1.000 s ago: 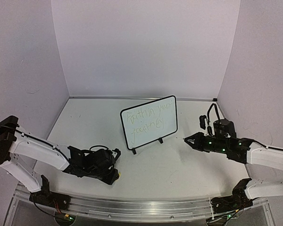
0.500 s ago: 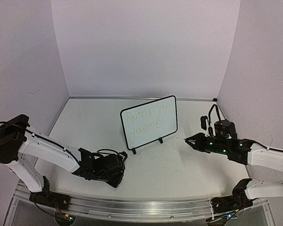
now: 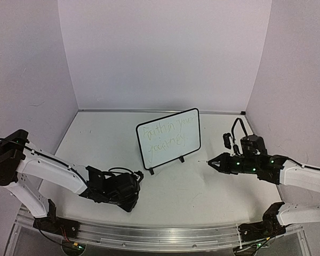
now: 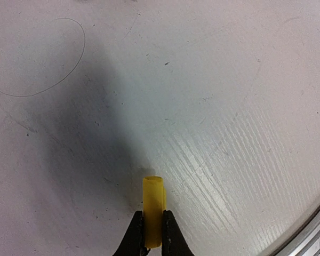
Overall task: Write a sentence on the whiteboard
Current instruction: Pick up the pen cap from the center of the board, then insert the whiteboard marker without the cap into the whiteboard marker.
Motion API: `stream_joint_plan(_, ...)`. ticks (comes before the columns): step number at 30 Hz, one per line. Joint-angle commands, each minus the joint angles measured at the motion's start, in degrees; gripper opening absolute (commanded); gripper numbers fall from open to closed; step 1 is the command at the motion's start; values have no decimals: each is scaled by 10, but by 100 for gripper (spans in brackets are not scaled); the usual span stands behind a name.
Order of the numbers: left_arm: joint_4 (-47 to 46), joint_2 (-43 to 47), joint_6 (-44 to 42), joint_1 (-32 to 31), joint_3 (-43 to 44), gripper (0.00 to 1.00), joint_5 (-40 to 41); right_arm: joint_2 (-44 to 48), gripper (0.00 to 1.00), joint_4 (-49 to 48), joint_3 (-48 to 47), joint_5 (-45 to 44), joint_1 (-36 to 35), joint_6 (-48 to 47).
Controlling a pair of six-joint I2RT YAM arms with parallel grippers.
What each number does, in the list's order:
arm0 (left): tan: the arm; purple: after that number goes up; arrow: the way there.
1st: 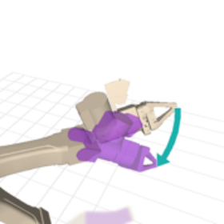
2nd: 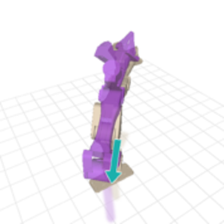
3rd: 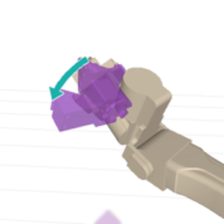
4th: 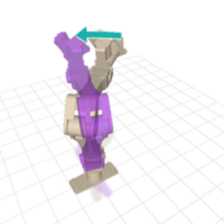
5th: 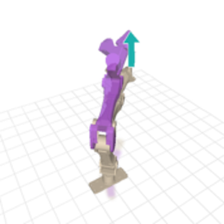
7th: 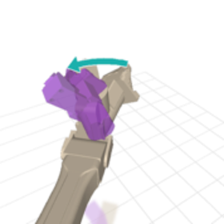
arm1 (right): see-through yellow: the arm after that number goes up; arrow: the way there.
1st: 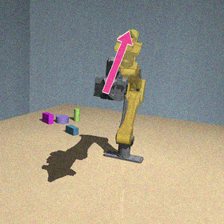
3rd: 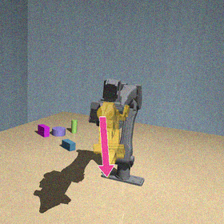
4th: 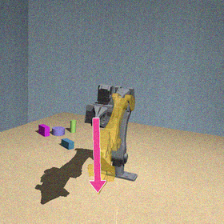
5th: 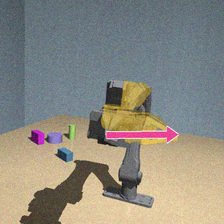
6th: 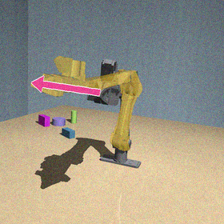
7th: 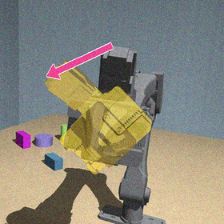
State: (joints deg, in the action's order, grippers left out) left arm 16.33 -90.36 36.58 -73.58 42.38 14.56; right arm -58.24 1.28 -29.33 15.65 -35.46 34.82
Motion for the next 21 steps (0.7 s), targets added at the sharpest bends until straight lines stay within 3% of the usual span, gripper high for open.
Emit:
stream_joint_plan(1,44,36,-57,5,42,0,-5,-16,0,40,-51,35,-2,-50)
stream_joint_plan(8,29,75,-170,54,38,0,-104,-41,0,42,-74,123,13,-85)
stream_joint_plan(15,-35,111,-275,73,19,0,-228,-105,0,13,-100,320,12,-89)
stream_joint_plan(21,-19,110,-341,74,57,0,-279,-182,0,-3,-137,442,7,-89)
